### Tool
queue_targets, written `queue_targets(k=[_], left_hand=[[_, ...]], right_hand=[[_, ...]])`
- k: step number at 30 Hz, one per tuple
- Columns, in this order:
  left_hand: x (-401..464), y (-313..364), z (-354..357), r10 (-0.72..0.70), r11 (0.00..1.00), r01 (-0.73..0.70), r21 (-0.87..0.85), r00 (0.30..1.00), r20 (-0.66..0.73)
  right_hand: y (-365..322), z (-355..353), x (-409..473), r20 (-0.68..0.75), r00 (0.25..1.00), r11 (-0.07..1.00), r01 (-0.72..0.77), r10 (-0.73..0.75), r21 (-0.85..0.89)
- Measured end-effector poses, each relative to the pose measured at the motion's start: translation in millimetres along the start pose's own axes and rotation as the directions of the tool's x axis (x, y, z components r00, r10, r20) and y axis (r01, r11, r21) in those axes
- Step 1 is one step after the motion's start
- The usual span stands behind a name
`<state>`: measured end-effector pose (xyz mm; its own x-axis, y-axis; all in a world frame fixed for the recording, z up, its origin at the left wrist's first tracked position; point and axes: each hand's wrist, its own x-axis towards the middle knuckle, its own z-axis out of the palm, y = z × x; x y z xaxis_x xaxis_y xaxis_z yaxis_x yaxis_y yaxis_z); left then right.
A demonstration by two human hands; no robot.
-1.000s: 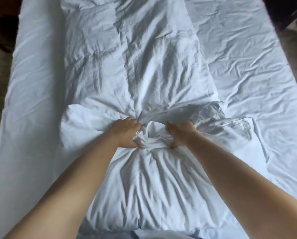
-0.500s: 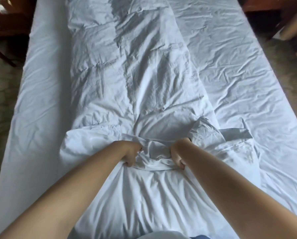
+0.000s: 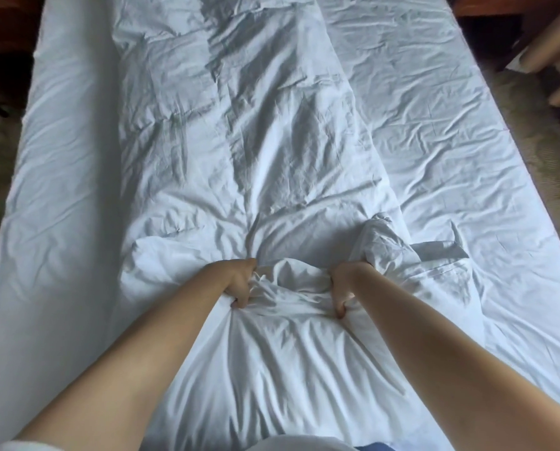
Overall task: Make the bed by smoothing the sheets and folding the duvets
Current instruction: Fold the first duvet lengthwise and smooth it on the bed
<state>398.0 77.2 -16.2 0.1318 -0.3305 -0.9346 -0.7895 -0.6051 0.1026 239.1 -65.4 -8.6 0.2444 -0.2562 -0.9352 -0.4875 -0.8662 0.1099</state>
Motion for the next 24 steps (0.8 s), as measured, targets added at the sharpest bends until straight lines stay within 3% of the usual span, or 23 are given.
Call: queue_targets(k=[4, 9, 12, 16, 19, 22, 24], left_hand=[[1.0, 7.8, 12.7, -0.032, 0.999, 0.032, 0.003, 0.999, 0.017], [-15.2, 15.2, 22.8, -0.035, 0.969, 0.056, 0.242, 0.995, -0.09], [-27.3, 10.1, 21.1, 0.007, 0.983, 0.011, 0.184, 0.995, -0.101], [-62.4, 5.2, -5.6, 0.018, 0.988, 0.018, 0.156, 0.974, -0.226], [-101.3, -8.2, -44.8, -0.011, 0.991, 0.059, 0.122, 0.932, -0.362], [-139.9, -24.7, -86.4, -0.064, 0.988, 0.124, 0.09, 0.866, -0.496], [-159.1, -33.8, -106.5, -0.104, 0.987, 0.152, 0.049, 0.844, -0.525]], right_hand=[[-6.2, 7.5, -2.6, -0.034, 0.999, 0.999, 0.006, -0.004, 0.039], [-9.8, 14.9, -17.9, -0.085, 0.996, 1.0, -0.003, 0.003, -0.003], [-10.3, 9.9, -33.6, -0.1, 0.995, 0.997, -0.029, 0.021, -0.078], [-12.9, -24.9, -73.3, -0.289, 0.957, 0.984, -0.056, 0.005, -0.168], [-17.1, -69.5, -99.3, -0.496, 0.868, 0.981, -0.1, 0.005, -0.164], [-21.5, -114.5, -123.2, -0.709, 0.705, 0.983, -0.125, -0.008, -0.135], [-24.8, -137.5, -136.6, -0.776, 0.631, 0.98, -0.152, -0.003, -0.127]])
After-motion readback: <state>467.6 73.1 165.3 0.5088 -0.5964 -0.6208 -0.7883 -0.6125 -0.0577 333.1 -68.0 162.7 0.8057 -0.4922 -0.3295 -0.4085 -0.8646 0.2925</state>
